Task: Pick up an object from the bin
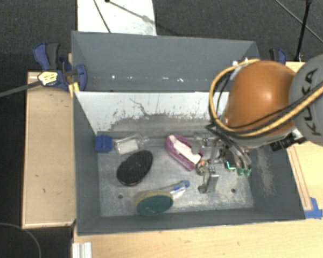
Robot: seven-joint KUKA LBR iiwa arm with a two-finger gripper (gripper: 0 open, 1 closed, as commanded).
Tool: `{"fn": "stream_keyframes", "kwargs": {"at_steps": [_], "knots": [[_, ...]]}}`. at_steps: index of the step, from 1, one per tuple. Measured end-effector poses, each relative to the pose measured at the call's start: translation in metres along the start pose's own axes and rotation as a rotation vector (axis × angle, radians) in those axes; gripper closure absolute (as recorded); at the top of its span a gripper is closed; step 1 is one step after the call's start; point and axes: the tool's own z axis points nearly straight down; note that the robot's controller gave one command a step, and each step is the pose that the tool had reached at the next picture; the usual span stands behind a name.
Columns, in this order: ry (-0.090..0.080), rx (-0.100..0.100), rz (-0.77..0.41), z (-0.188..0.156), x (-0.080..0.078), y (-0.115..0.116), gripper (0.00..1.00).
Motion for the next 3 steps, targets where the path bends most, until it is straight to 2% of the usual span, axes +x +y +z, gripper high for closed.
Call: {"fn": "stream_keyframes", "kwargs": {"at_steps": [1, 2, 3], "knots": [[-0.009, 0.002, -0.558, 0.154, 0.001, -0.005, 0.00], [-0.009, 0.001, -0.552, 0.153, 0.002, -0.005, 1.00], [-0.019, 0.005, -0.570, -0.006, -0.038, -0.019, 1.00]]}}
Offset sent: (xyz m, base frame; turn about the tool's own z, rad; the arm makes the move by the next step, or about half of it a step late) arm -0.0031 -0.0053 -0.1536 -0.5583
